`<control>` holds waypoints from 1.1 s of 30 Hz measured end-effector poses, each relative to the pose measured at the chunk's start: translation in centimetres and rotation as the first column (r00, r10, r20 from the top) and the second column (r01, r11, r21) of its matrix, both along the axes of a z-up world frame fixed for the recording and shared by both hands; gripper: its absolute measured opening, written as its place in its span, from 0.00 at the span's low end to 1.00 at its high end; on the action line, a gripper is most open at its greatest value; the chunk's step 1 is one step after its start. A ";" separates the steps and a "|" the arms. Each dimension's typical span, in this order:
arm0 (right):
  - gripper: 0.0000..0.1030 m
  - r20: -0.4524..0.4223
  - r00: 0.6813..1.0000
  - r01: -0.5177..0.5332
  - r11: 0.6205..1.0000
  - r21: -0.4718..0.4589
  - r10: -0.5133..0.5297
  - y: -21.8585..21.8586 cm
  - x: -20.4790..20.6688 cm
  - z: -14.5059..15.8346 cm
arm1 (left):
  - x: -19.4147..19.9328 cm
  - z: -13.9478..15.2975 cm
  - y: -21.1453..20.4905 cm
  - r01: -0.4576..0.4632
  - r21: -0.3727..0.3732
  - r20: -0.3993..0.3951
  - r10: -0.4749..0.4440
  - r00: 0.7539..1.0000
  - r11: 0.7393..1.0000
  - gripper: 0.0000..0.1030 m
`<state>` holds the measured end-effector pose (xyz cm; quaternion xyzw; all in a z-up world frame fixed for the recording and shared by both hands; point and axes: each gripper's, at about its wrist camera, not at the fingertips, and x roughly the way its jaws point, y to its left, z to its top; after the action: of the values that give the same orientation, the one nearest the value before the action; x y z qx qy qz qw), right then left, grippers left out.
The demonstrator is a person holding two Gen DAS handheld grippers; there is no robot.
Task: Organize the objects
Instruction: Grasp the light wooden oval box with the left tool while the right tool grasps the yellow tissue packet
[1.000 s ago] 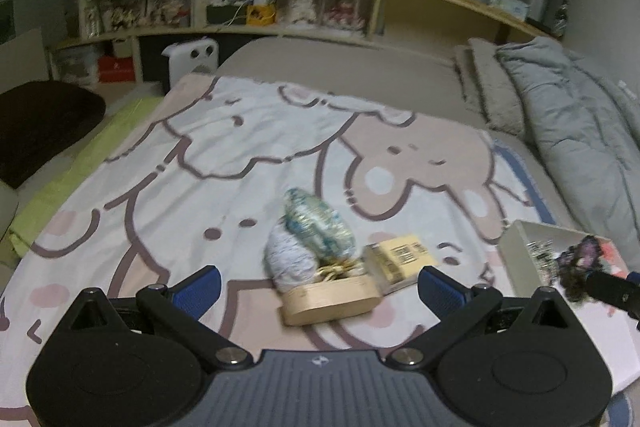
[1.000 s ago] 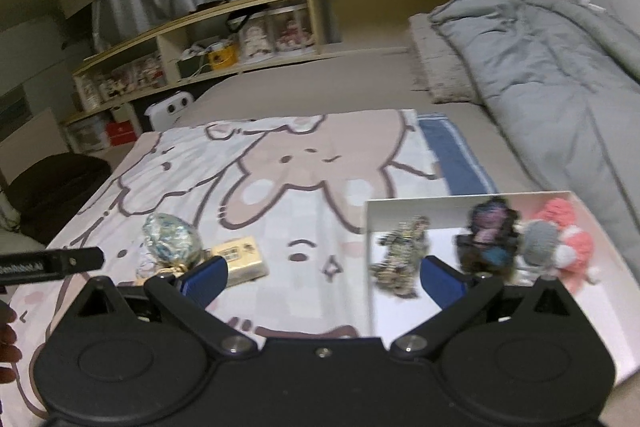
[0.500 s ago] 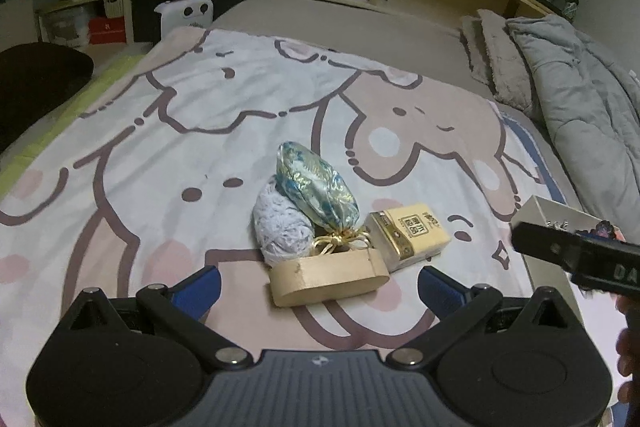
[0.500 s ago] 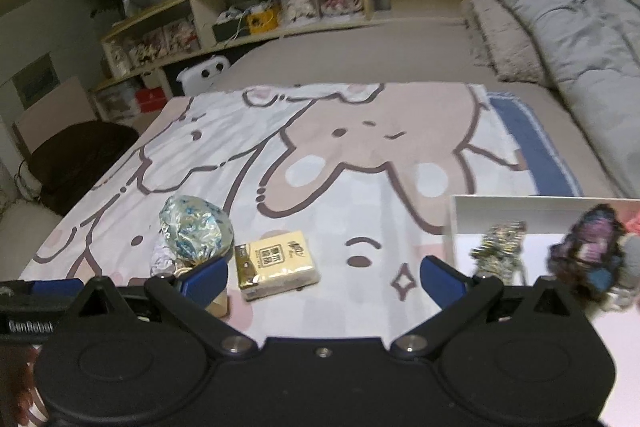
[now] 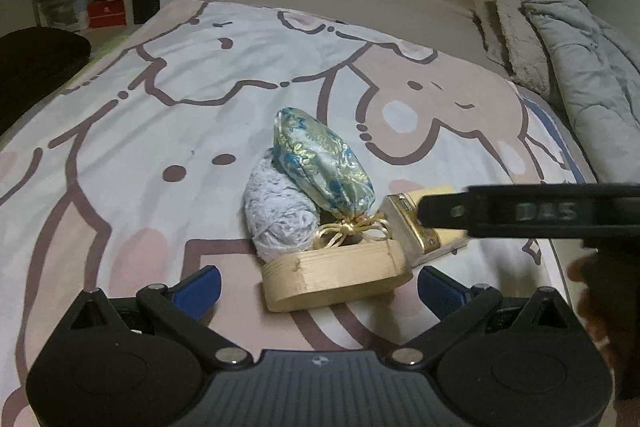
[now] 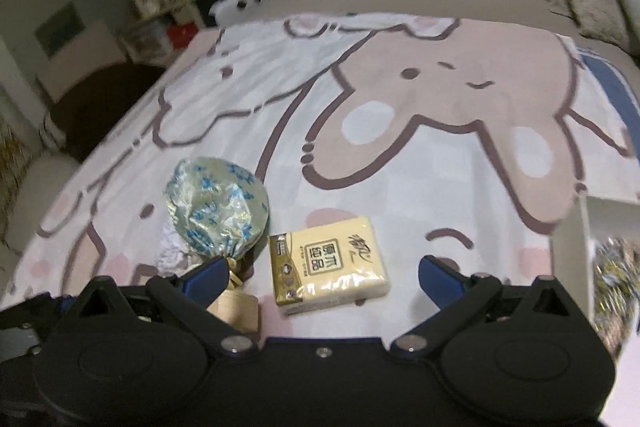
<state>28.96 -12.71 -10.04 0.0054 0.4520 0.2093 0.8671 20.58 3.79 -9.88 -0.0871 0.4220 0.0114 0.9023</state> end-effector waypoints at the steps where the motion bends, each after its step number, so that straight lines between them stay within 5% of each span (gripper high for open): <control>1: 0.96 -0.011 1.000 -0.013 0.999 -0.029 0.013 0.6 0.4 -0.3 | 0.1 -0.2 0.0 -0.002 -0.002 0.003 0.002 1.000 1.000 1.00; 10: 0.73 -0.082 0.995 -0.068 0.989 -0.131 0.058 2.6 2.3 -2.4 | 1.0 -1.2 0.5 -0.003 -0.039 -0.014 0.003 1.000 0.999 1.00; 22: 0.72 -0.073 0.993 -0.089 0.995 0.035 0.092 2.1 0.1 0.7 | 0.3 -0.8 -0.3 0.021 -0.067 -0.041 -0.024 0.999 0.997 1.00; 33: 0.72 -0.073 0.987 -0.143 0.989 -0.030 0.141 3.3 -2.0 0.7 | -0.8 -0.6 0.4 0.009 -0.111 -0.079 -0.018 0.997 0.994 1.00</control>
<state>26.96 -9.45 -9.36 -0.0347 0.4853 0.2624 0.8334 19.77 4.15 -10.49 -0.1337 0.4583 -0.0146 0.8785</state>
